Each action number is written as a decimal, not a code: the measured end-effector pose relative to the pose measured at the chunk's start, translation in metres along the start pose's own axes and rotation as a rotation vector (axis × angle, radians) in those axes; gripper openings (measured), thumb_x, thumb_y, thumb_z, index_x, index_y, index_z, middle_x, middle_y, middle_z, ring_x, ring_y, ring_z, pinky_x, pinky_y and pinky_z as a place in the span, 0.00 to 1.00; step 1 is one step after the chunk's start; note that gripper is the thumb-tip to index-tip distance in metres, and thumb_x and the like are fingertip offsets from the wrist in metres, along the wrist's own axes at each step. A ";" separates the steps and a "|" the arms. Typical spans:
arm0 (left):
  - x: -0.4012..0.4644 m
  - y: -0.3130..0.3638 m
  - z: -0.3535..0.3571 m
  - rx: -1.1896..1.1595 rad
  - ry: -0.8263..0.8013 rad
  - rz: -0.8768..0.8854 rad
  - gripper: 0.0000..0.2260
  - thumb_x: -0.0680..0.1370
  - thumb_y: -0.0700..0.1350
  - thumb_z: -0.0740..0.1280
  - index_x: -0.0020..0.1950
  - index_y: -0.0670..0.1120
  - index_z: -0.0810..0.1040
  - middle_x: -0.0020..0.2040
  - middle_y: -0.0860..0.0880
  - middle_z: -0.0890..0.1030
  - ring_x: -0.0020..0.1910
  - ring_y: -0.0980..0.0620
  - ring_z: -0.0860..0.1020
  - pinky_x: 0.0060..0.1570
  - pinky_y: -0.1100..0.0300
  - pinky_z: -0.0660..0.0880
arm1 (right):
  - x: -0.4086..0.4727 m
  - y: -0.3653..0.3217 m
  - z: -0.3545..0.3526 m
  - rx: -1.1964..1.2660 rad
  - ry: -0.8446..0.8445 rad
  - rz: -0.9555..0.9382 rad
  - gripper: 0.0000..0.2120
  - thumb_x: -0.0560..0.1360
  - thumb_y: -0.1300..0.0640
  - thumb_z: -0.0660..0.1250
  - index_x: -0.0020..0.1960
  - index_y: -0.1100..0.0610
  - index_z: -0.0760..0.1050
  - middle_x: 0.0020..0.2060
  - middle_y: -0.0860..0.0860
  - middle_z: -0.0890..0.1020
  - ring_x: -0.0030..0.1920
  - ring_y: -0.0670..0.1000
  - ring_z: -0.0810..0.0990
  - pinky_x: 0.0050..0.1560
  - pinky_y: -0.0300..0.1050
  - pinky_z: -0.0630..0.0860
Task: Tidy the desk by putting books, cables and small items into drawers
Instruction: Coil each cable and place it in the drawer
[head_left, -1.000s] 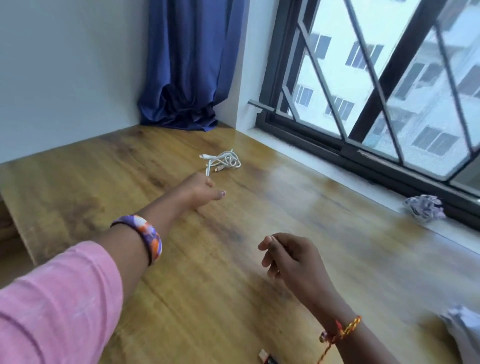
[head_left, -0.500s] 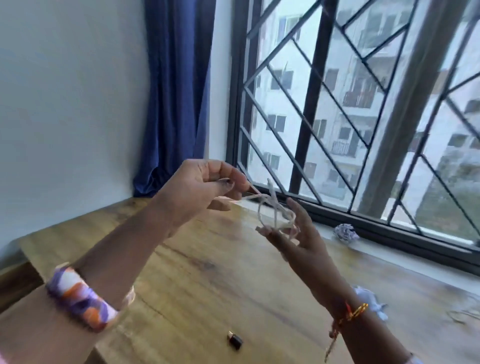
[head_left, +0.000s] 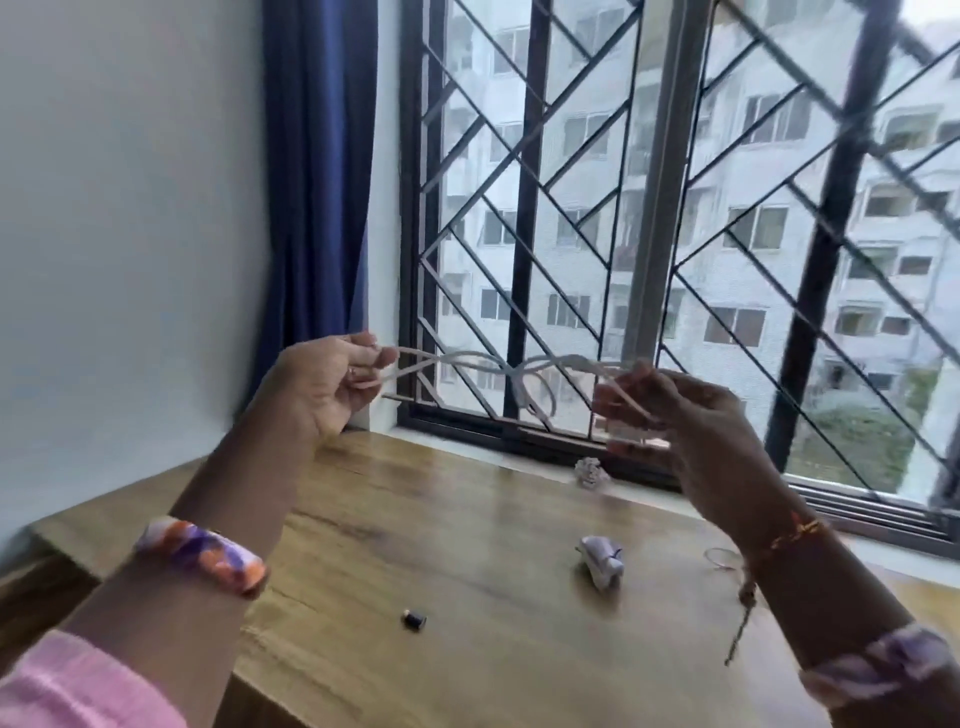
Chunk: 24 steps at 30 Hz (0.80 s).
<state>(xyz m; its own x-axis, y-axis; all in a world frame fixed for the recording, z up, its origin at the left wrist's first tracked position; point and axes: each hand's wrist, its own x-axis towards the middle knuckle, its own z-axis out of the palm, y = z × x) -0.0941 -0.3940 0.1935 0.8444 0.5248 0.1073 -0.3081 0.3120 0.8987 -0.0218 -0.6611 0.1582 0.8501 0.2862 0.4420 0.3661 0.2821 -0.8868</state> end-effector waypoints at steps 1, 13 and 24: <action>0.003 -0.003 0.002 0.034 -0.009 -0.020 0.09 0.76 0.29 0.58 0.42 0.41 0.73 0.26 0.46 0.81 0.17 0.61 0.67 0.15 0.70 0.63 | 0.000 -0.007 -0.010 0.058 0.049 0.035 0.14 0.64 0.45 0.69 0.40 0.56 0.80 0.38 0.53 0.85 0.40 0.51 0.85 0.36 0.48 0.81; 0.028 -0.071 0.107 1.294 -0.381 0.570 0.04 0.73 0.39 0.69 0.45 0.45 0.82 0.42 0.49 0.83 0.44 0.53 0.79 0.43 0.66 0.72 | 0.028 -0.062 -0.086 0.367 0.346 -0.011 0.12 0.78 0.48 0.57 0.40 0.51 0.73 0.17 0.45 0.65 0.20 0.41 0.69 0.36 0.42 0.75; -0.027 -0.085 0.238 0.795 -0.892 0.439 0.11 0.72 0.44 0.69 0.50 0.37 0.78 0.44 0.45 0.81 0.42 0.52 0.79 0.39 0.63 0.76 | 0.036 -0.049 -0.118 -0.340 0.165 -0.318 0.12 0.76 0.55 0.63 0.43 0.64 0.76 0.28 0.48 0.75 0.26 0.45 0.76 0.27 0.44 0.78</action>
<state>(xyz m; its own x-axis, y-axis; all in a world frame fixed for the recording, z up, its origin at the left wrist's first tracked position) 0.0134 -0.6233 0.2155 0.8343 -0.3459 0.4293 -0.5502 -0.4733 0.6879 0.0351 -0.7723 0.2021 0.7150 0.0779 0.6947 0.6963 0.0089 -0.7177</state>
